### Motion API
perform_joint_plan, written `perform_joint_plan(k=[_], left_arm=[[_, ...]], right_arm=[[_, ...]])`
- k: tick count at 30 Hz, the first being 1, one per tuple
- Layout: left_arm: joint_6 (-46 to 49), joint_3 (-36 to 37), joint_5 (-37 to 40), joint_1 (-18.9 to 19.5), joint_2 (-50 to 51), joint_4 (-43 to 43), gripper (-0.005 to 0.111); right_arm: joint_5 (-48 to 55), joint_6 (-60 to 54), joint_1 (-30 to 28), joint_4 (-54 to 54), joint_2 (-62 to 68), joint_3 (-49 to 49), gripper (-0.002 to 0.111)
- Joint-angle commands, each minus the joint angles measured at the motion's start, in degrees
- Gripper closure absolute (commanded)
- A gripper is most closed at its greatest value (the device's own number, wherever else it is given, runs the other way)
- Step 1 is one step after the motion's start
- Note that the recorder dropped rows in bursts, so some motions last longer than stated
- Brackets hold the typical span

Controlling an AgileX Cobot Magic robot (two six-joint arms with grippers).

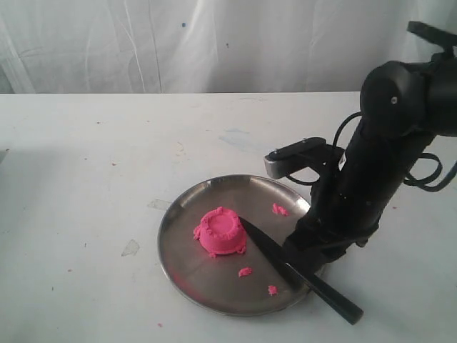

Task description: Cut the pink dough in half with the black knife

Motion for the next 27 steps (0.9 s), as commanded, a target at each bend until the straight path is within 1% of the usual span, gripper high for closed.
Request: perform_joint_plan(k=[1,10,27], left_arm=[[-0.04,0.20,0.84,-0.12,-0.22,-0.38,0.107],[-0.04,0.20,0.84,-0.12,-0.22,-0.38,0.107],[-0.04,0.20,0.84,-0.12,-0.22,-0.38,0.107]], right_arm=[[0.37,-0.02,0.05,3.41,-4.53,-0.03,0.064],[-0.44,-0.03,0.05,3.79,-9.93,-0.03,0.064],[-3.02,-0.03,0.05,3.79,-10.01,-0.03,0.064]])
